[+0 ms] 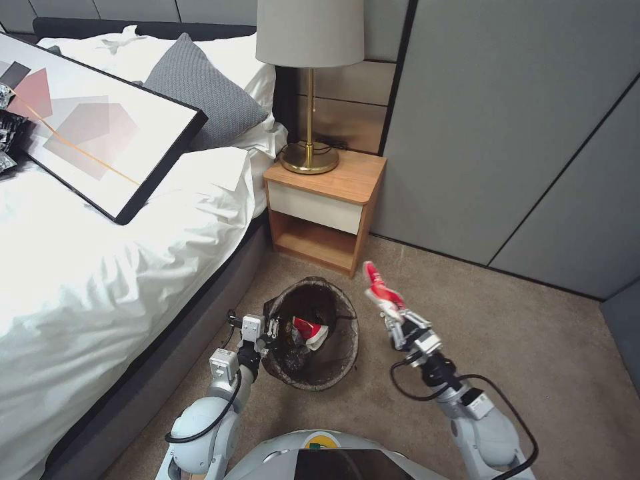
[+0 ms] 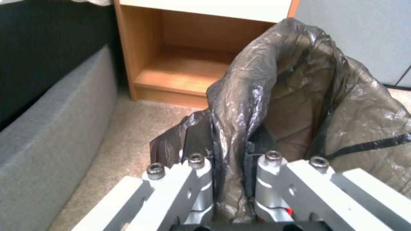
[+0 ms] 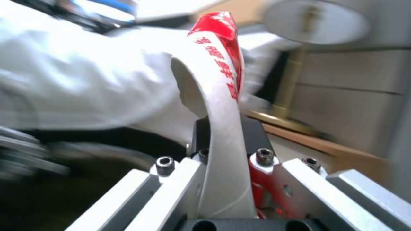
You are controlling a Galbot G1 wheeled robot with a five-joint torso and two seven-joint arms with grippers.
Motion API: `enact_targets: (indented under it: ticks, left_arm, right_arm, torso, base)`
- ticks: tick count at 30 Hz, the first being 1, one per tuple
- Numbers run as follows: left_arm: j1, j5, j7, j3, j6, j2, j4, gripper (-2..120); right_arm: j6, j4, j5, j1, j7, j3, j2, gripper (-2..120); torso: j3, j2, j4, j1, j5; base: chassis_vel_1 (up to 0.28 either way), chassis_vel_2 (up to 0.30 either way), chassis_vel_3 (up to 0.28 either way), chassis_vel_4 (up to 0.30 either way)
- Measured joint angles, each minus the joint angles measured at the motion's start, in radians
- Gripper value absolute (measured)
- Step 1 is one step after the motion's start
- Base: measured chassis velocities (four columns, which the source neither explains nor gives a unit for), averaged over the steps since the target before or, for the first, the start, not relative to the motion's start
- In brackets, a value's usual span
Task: Pick up the trash bin, then pick up the garbage from the floor and place it into the trash bin.
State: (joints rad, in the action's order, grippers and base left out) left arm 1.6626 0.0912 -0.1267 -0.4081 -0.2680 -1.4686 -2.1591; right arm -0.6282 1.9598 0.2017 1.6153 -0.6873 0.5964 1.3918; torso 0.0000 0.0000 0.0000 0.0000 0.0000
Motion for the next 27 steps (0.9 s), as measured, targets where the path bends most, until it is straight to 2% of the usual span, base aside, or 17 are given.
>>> enact_targets:
  ticks: [5,9,19,21,22,24,26,27]
  left_arm:
    - [-0.001,0.000,-0.001,0.001,-0.003,-0.001,-0.004,7]
    - [-0.001,0.000,-0.001,0.003,-0.004,-0.002,-0.007,7]
    - [0.001,-0.001,-0.001,0.005,-0.004,-0.003,-0.013,7]
    - [0.001,-0.001,-0.001,0.006,-0.004,-0.004,-0.013,7]
    - [0.001,-0.001,-0.001,0.006,-0.004,-0.004,-0.013,7]
    - [0.002,-0.002,-0.001,0.006,-0.004,-0.005,-0.013,7]
    - [0.002,-0.002,0.000,0.006,-0.004,-0.005,-0.013,7]
    - [0.002,-0.002,0.000,0.006,-0.004,-0.006,-0.013,7]
  right_arm:
    - [0.022,-0.005,-0.035,-0.008,-0.017,-0.101,-0.013,0]
    - [0.023,-0.033,-0.073,-0.013,-0.008,-0.145,-0.009,0]
    - [0.016,-0.084,-0.111,-0.014,0.016,-0.169,0.001,0]
    - [0.015,-0.092,-0.123,-0.014,0.031,-0.171,0.002,7]
    - [0.015,-0.092,-0.123,-0.014,0.031,-0.171,0.002,7]
    - [0.014,-0.097,-0.130,-0.017,0.038,-0.171,0.003,18]
    - [0.014,-0.097,-0.131,-0.017,0.039,-0.171,0.003,22]
    - [0.014,-0.097,-0.131,-0.019,0.041,-0.171,0.002,27]
  torso:
    - [0.000,0.000,0.0000,0.000,-0.0001]
    - [0.000,0.000,0.0000,0.000,0.0000]
    - [0.000,0.000,0.0000,0.000,0.0000]
    - [0.000,0.000,-0.0001,0.000,0.0000]
    - [0.000,0.000,-0.0001,0.000,0.0000]
    - [0.000,0.000,-0.0001,0.000,0.0000]
    - [0.000,0.000,0.0000,0.000,0.0000]
    - [0.000,0.000,0.0000,0.000,0.0000]
  base:
    - [0.000,0.000,0.000,0.000]
    - [0.000,0.000,0.000,0.000]
    - [0.000,0.000,0.000,0.000]
    - [0.000,0.000,0.000,0.000]
    - [0.000,0.000,0.000,0.000]
    - [0.000,0.000,0.000,0.000]
    - [0.000,0.000,0.000,0.000]
    - [0.000,0.000,0.000,0.000]
